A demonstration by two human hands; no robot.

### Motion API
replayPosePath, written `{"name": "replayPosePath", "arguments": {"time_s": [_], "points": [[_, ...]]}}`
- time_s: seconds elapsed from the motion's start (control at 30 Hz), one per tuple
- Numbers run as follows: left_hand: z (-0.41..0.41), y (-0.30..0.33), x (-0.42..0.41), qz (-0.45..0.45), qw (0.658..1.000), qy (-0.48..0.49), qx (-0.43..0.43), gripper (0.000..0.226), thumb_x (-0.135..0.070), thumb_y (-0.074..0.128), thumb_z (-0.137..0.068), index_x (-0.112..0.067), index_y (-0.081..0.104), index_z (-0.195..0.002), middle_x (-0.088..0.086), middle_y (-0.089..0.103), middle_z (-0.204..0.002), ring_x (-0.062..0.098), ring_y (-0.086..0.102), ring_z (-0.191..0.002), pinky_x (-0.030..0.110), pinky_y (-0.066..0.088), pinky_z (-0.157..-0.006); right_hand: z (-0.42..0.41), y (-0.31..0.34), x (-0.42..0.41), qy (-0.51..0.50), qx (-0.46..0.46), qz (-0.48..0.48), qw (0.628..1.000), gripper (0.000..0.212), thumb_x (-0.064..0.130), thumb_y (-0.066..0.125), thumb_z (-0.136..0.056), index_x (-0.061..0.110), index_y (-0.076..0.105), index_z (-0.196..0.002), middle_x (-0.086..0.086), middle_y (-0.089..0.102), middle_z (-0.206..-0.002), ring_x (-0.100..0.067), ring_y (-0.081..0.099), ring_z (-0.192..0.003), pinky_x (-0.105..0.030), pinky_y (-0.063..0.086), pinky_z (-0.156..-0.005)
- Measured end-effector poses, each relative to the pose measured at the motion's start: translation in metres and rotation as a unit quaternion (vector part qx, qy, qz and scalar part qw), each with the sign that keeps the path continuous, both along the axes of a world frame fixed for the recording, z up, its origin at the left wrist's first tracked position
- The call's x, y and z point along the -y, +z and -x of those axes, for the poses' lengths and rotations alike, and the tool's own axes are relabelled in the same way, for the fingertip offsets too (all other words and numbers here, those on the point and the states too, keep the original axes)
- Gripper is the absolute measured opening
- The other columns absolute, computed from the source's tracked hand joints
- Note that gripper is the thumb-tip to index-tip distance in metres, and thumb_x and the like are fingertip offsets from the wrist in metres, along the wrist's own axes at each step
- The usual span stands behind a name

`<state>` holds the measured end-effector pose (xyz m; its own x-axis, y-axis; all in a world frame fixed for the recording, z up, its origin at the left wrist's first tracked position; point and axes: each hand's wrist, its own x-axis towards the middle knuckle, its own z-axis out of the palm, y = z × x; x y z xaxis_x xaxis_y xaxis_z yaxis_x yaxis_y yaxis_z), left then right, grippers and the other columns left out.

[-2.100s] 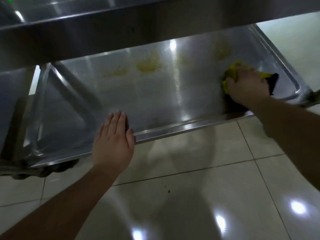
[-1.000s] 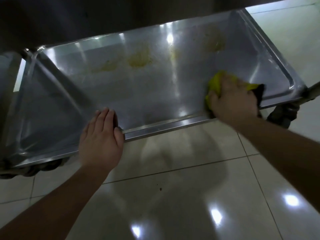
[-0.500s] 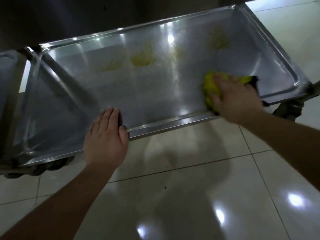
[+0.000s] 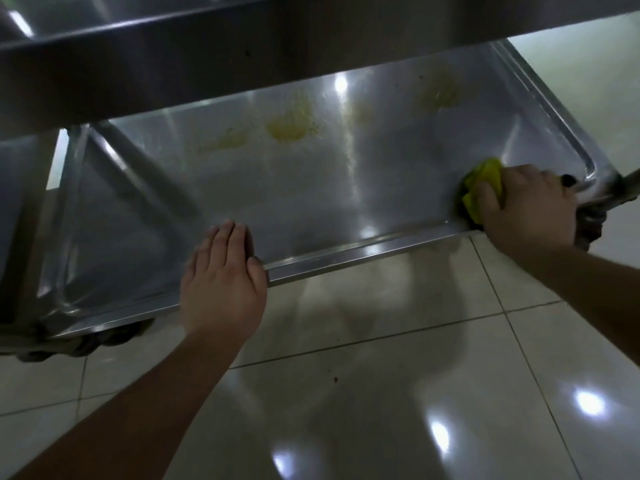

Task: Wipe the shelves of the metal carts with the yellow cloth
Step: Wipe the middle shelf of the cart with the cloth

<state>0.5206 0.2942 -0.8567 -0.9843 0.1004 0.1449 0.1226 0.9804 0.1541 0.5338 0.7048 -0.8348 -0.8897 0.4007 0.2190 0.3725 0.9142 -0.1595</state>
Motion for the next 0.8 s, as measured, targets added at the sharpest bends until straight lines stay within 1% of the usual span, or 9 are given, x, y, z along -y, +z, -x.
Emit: {"name": "replayPosePath", "arguments": {"time_s": [0.13,0.23,0.3,0.37,0.5,0.57,0.67,0.73,0.8], "points": [[0.001,0.000,0.001,0.000,1.000,-0.004,0.016,0.059,-0.035,0.032,-0.101,-0.011,0.044,-0.154,0.010,0.043,-0.161,0.029,0.035,-0.151,0.051,0.030,-0.122,-0.002,0.000,0.055,0.145,-0.032,0.002,0.989,0.046,0.050,0.044,-0.098,0.011,0.066,-0.088,-0.014,0.065,-0.087,-0.039,0.059,-0.084,-0.046,0.047,-0.076],[0.002,0.004,0.003,0.011,0.999,-0.006,0.041,0.061,-0.039,0.028,-0.102,-0.013,0.041,-0.156,0.008,0.039,-0.164,0.028,0.032,-0.153,0.050,0.028,-0.123,0.009,0.014,0.091,0.201,-0.011,0.038,0.979,0.044,0.054,0.045,-0.095,0.018,0.062,-0.076,-0.004,0.059,-0.077,-0.036,0.062,-0.079,-0.041,0.049,-0.069],[0.002,0.007,0.004,0.016,0.998,-0.011,0.064,0.063,-0.041,0.025,-0.103,-0.014,0.036,-0.159,0.008,0.034,-0.167,0.026,0.027,-0.155,0.048,0.024,-0.126,0.015,0.028,0.108,0.215,0.049,0.043,0.974,0.047,0.059,0.044,-0.096,0.021,0.063,-0.077,0.000,0.061,-0.079,-0.031,0.063,-0.079,-0.038,0.052,-0.069],[0.003,0.012,0.005,0.015,0.995,-0.021,0.094,0.066,-0.044,0.021,-0.104,-0.014,0.031,-0.161,0.008,0.028,-0.169,0.026,0.021,-0.158,0.046,0.019,-0.128,0.020,0.044,0.119,0.223,0.145,0.051,0.963,0.048,0.064,0.041,-0.095,0.025,0.064,-0.079,0.002,0.065,-0.081,-0.026,0.063,-0.079,-0.038,0.055,-0.073],[0.007,0.035,0.007,0.033,0.982,-0.051,0.179,0.066,-0.047,0.020,-0.108,-0.016,0.013,-0.166,0.005,0.009,-0.174,0.023,0.006,-0.161,0.040,0.008,-0.129,0.013,0.078,0.139,0.287,0.280,0.081,0.912,0.050,0.070,0.035,-0.088,0.034,0.067,-0.075,0.003,0.066,-0.068,-0.013,0.064,-0.070,-0.040,0.059,-0.076],[0.004,0.051,0.008,0.044,0.976,-0.064,0.205,0.064,-0.048,0.025,-0.109,-0.019,0.014,-0.165,0.004,0.010,-0.174,0.023,0.009,-0.160,0.040,0.011,-0.127,0.002,0.088,0.151,0.318,0.339,0.048,0.884,0.053,0.070,0.037,-0.090,0.030,0.067,-0.076,0.005,0.065,-0.070,-0.011,0.065,-0.075,-0.037,0.057,-0.077],[-0.014,0.078,0.015,0.063,0.970,-0.096,0.214,0.057,-0.048,0.032,-0.108,-0.026,0.027,-0.160,0.001,0.020,-0.171,0.023,0.016,-0.158,0.039,0.017,-0.125,-0.019,0.110,0.169,0.342,0.373,-0.004,0.862,0.055,0.069,0.034,-0.093,0.024,0.061,-0.078,0.004,0.060,-0.078,-0.022,0.061,-0.086,-0.035,0.053,-0.079],[-0.025,0.103,0.019,0.070,0.963,-0.107,0.239,0.060,-0.047,0.033,-0.107,-0.026,0.023,-0.162,0.000,0.019,-0.171,0.022,0.016,-0.158,0.037,0.017,-0.125,-0.032,0.133,0.178,0.346,0.381,-0.018,0.857,0.056,0.067,0.032,-0.095,0.023,0.067,-0.089,-0.001,0.065,-0.090,-0.026,0.062,-0.091,-0.035,0.053,-0.081],[-0.035,0.132,0.022,0.078,0.949,-0.112,0.285,0.064,-0.047,0.032,-0.108,-0.025,0.014,-0.165,-0.001,0.014,-0.173,0.022,0.011,-0.159,0.038,0.015,-0.126,-0.043,0.163,0.182,0.316,0.387,0.005,0.866,0.056,0.066,0.035,-0.096,0.022,0.070,-0.093,-0.003,0.065,-0.094,-0.026,0.061,-0.092,-0.034,0.051,-0.078]]}}
